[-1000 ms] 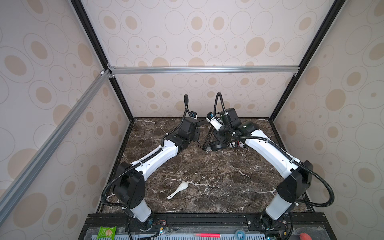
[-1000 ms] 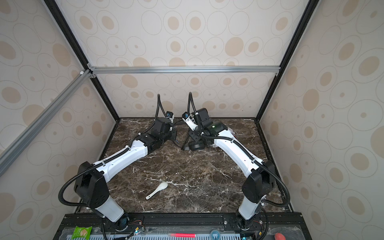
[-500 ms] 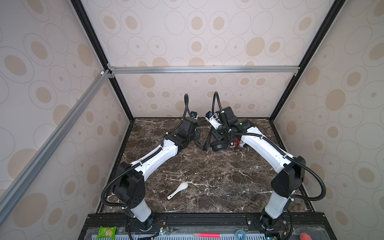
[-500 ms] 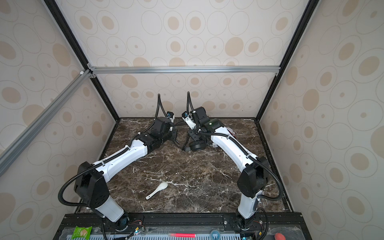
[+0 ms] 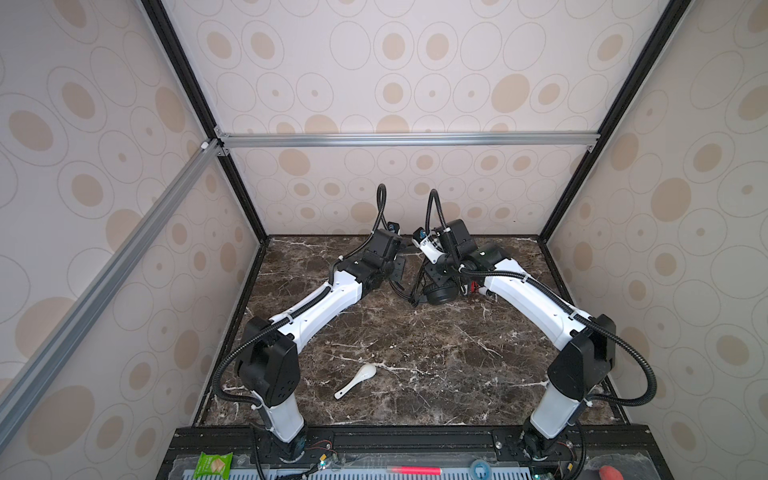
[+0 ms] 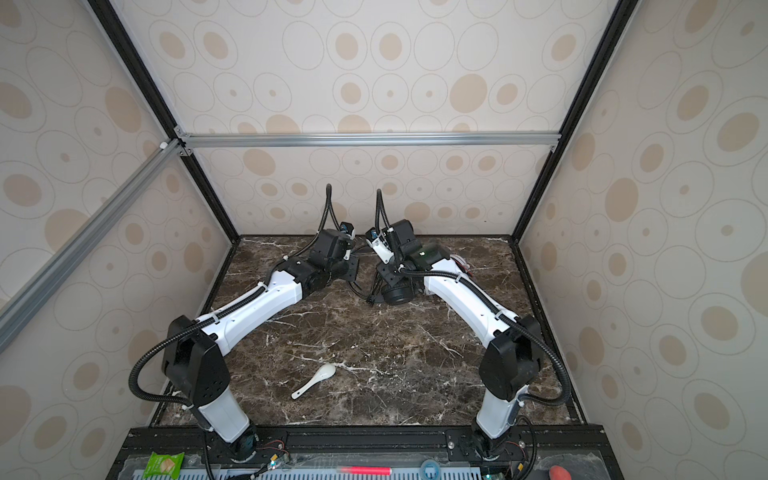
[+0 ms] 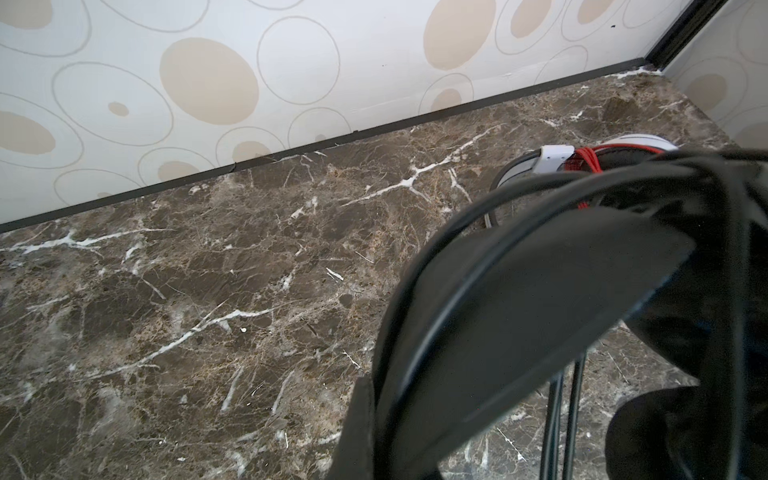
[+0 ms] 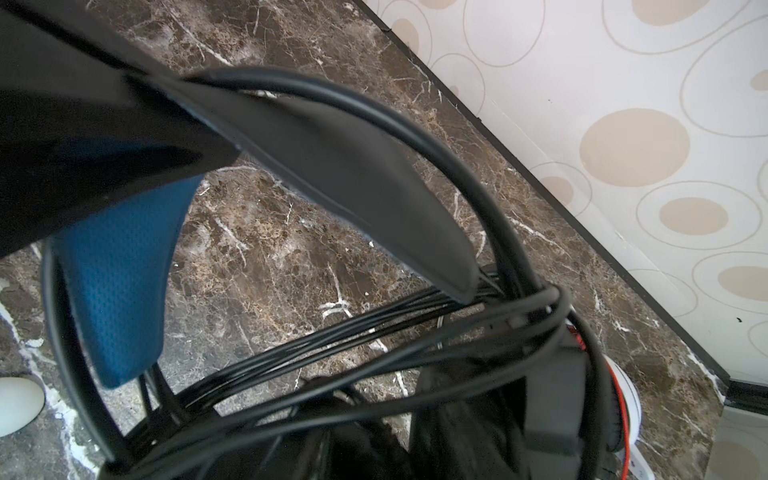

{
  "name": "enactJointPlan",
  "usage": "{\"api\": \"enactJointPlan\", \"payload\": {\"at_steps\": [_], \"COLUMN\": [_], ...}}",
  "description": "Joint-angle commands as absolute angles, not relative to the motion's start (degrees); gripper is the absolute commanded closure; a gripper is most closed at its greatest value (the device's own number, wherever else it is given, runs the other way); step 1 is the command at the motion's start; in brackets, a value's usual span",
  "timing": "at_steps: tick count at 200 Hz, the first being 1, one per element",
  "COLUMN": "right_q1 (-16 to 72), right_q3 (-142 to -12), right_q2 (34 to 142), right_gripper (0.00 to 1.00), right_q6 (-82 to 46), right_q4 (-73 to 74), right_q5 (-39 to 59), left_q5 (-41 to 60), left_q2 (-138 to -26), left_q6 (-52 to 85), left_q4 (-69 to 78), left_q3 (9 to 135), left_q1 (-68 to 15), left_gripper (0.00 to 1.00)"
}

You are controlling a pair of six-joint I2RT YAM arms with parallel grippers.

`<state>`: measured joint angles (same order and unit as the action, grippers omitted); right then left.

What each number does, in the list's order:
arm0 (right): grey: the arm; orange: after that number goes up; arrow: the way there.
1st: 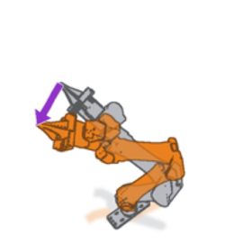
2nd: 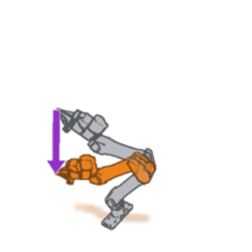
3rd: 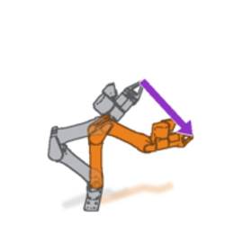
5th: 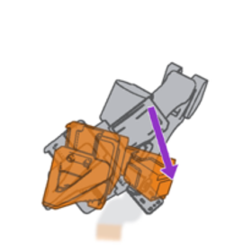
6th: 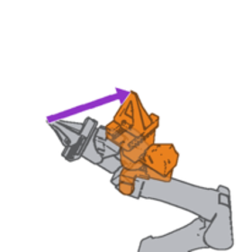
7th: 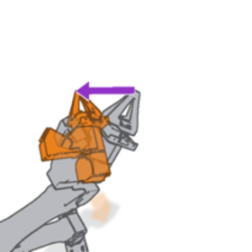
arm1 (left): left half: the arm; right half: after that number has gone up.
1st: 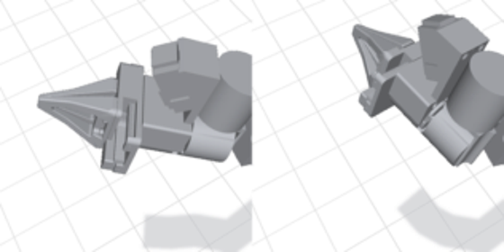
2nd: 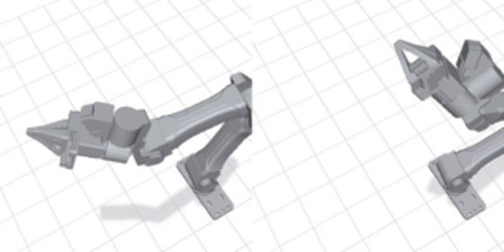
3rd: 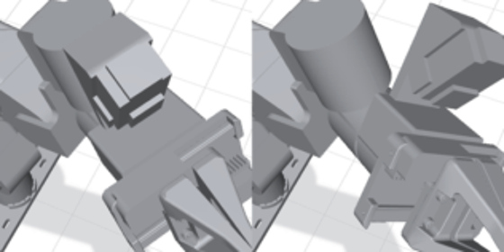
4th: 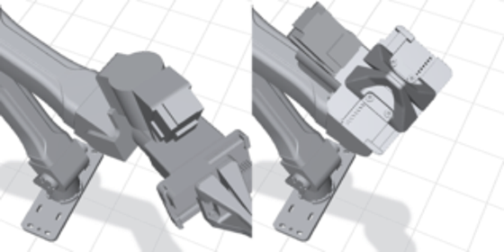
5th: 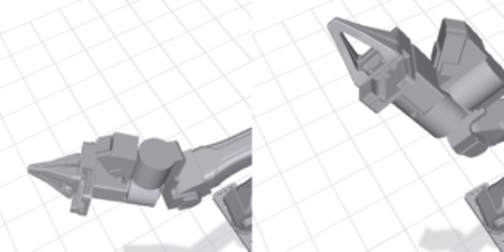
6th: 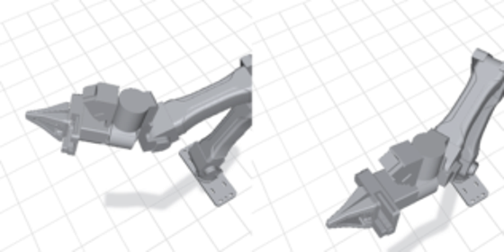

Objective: Wrap the headphones

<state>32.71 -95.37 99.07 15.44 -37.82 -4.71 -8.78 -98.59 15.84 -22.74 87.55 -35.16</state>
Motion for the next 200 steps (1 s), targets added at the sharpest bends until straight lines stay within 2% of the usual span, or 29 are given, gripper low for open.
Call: {"api": "enactJointPlan", "payload": {"at_steps": [1,27,49,114,132,172,200], "right_q1": [30.88,30.81,30.84,30.90,30.78,30.86,30.84], "right_q3": [-94.07,-93.24,-92.91,-90.62,-90.77,-93.20,-93.60], "right_q2": [95.92,94.33,93.30,90.50,90.16,90.19,89.44], "right_gripper": [0.57,0.55,0.49,0.46,0.41,0.37,0.29], "right_q6": [16.57,16.53,16.45,16.27,16.18,15.80,15.77], "right_q4": [-36.91,-37.20,-37.60,-37.10,-36.78,-36.74,-36.59], "right_q5": [-8.82,-9.22,-9.31,-9.16,-8.35,-8.48,-8.57], "left_q5": [-6.15,-5.81,-5.48,-5.50,-4.80,-3.24,-2.23], "left_q2": [-97.34,-97.53,-97.91,-101.04,-102.09,-104.72,-104.68], "left_q6": [17.20,17.20,17.36,17.93,18.29,20.69,21.87], "left_q4": [-23.69,-23.65,-23.56,-26.72,-28.20,-32.46,-31.93], "left_q3": [91.06,90.86,90.95,95.27,96.65,98.46,96.72], "left_q1": [-35.19,-35.11,-34.96,-34.40,-34.11,-32.42,-31.17], "left_gripper": [1.00,1.00,1.00,1.00,1.00,1.00,1.00]}}
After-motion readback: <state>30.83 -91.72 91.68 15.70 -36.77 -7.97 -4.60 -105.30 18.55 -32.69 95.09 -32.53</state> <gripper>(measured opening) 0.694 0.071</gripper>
